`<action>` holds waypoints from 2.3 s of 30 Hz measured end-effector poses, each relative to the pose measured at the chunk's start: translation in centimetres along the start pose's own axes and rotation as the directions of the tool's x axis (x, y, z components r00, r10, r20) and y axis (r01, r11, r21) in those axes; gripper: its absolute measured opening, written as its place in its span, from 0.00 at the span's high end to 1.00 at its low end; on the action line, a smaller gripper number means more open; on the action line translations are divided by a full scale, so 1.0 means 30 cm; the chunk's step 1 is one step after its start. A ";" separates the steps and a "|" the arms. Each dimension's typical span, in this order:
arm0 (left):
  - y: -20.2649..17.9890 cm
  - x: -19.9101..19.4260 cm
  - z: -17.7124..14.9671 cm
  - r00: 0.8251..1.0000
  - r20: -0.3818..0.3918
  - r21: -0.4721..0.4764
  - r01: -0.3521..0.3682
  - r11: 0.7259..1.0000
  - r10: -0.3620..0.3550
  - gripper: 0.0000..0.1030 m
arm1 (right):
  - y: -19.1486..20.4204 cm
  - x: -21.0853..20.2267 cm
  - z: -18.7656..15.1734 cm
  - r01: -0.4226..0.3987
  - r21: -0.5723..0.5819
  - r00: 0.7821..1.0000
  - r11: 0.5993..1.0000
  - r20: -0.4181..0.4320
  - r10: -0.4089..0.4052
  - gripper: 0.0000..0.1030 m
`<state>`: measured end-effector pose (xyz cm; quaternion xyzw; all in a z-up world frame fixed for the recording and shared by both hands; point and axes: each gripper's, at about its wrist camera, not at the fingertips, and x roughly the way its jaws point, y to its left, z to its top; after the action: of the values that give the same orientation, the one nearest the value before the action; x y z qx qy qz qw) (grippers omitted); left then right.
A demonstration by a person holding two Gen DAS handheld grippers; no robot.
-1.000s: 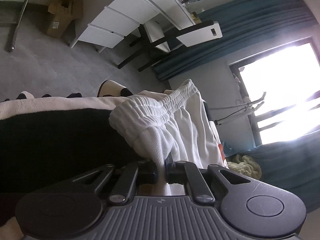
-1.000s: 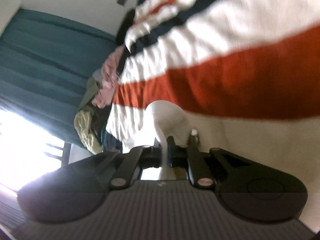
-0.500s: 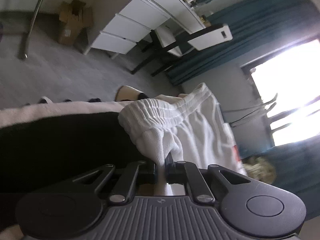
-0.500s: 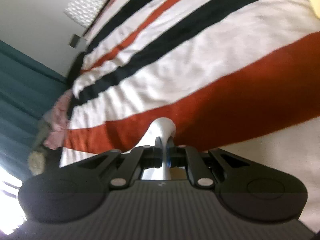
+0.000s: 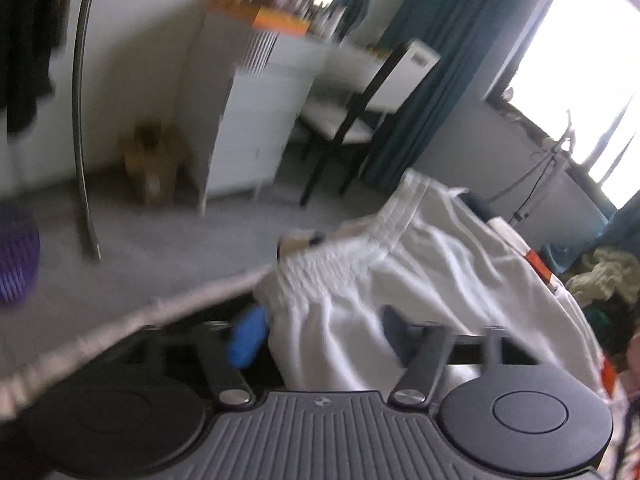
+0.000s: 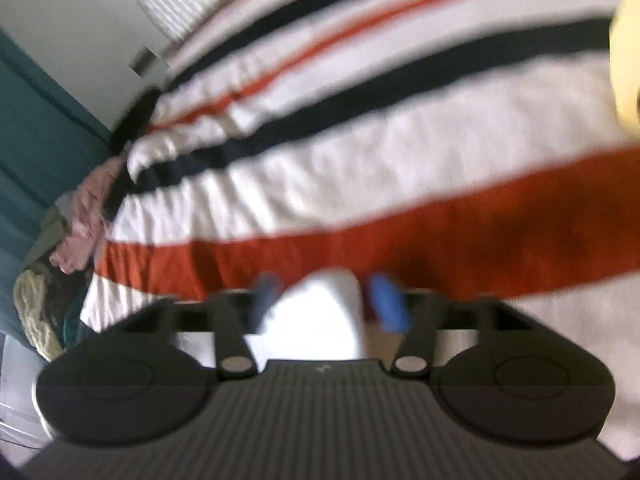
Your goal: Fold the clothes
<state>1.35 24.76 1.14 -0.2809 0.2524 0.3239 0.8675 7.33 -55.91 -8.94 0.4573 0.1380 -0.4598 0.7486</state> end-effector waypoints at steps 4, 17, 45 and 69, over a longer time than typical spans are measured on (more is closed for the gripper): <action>-0.103 -0.096 -0.028 0.992 0.118 0.147 0.031 0.989 -0.048 0.16 | 0.093 -0.121 -0.005 -0.086 -0.151 0.988 0.985 0.114 0.103 0.22; -0.637 -0.182 -0.276 0.910 0.075 0.567 0.298 0.768 -0.408 0.09 | 0.321 -0.531 -0.422 -0.591 -0.606 0.758 0.532 -0.192 0.624 0.24; -0.635 -0.054 -0.530 0.901 0.004 0.638 0.332 0.695 -0.434 0.08 | 0.334 -0.561 -0.697 -0.590 -0.670 0.767 0.450 -0.292 0.572 0.23; -0.877 0.033 -0.577 0.914 -0.026 0.815 0.254 0.521 -0.405 0.08 | 0.314 -0.515 -0.603 -0.576 -0.620 0.800 0.532 -0.292 0.525 0.23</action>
<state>16.10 -2.73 -3.33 0.1266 0.2391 0.0262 0.9623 10.54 -31.06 -3.85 0.1845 0.1719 -0.1000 0.9625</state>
